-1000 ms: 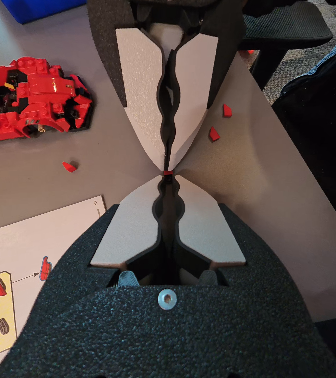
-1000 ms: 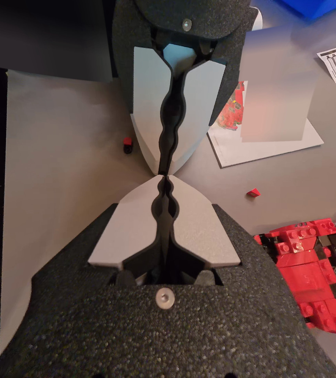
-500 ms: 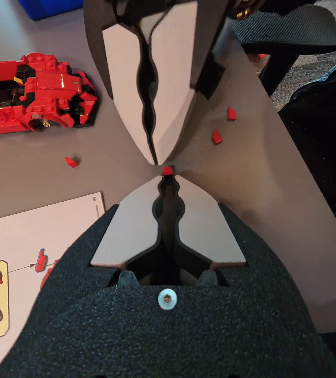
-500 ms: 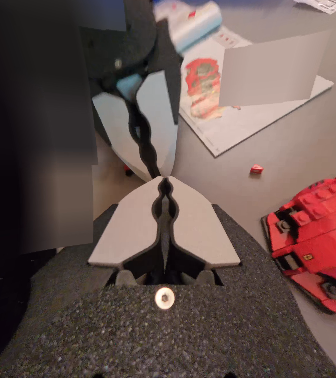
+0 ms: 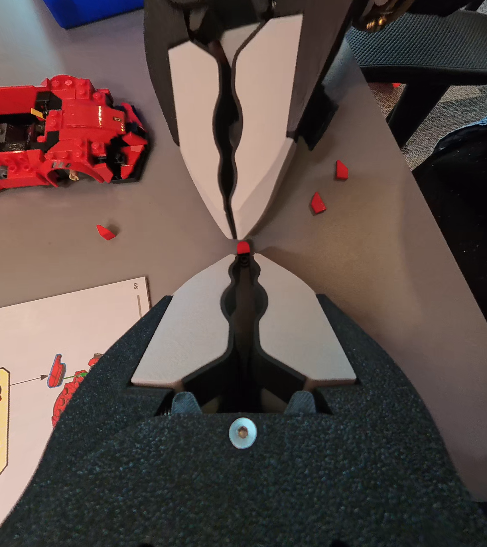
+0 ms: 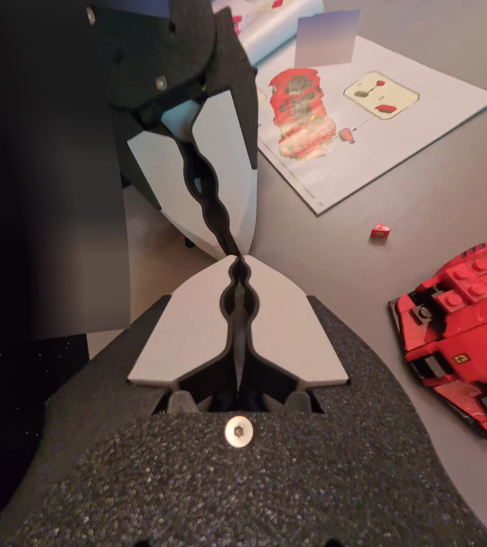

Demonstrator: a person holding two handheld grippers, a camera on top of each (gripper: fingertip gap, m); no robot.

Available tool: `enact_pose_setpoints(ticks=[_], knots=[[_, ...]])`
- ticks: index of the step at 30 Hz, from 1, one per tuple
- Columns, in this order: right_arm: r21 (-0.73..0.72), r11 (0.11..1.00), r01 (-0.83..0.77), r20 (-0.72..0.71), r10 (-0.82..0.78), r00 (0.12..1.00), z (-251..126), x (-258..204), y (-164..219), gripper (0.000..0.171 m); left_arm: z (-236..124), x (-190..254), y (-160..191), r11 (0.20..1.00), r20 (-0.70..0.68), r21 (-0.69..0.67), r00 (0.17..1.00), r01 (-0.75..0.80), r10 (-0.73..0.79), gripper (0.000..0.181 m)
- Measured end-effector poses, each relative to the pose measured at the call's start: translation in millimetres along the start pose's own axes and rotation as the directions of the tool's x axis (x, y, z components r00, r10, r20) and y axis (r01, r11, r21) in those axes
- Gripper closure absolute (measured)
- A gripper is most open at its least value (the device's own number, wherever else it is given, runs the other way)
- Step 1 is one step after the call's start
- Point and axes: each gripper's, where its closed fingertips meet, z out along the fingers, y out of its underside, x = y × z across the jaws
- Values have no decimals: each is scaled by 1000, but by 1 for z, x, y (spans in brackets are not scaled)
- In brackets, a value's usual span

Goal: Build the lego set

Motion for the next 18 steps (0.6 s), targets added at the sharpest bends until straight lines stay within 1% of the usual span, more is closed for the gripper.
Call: enact_pose_setpoints(ticks=[1,4,8,14,15,16,18], knots=[[5,1000,-6,3,6,1000,0,0,-1,171,0,0,0,1000,0,0,1000,0,0,175],[-41,999,23,6,-23,1000,4,-3,4,171,0,0,0,1000,-5,0,1000,6,-6,175],[-50,999,2,-13,-3,1000,5,1,5,171,0,0,0,1000,-8,0,1000,9,-9,175],[-55,998,29,-45,-32,998,6,3,6,171,0,0,0,1000,-8,0,1000,9,-9,175],[-71,997,40,-119,-49,992,5,12,8,171,0,0,0,1000,-9,0,1000,8,-8,175],[-107,990,96,-141,-110,984,4,13,13,170,0,0,0,1000,-9,0,1000,7,-7,175],[-123,974,191,-191,-212,958,7,9,11,170,0,2,0,1000,-25,-1,1000,9,-9,175]])
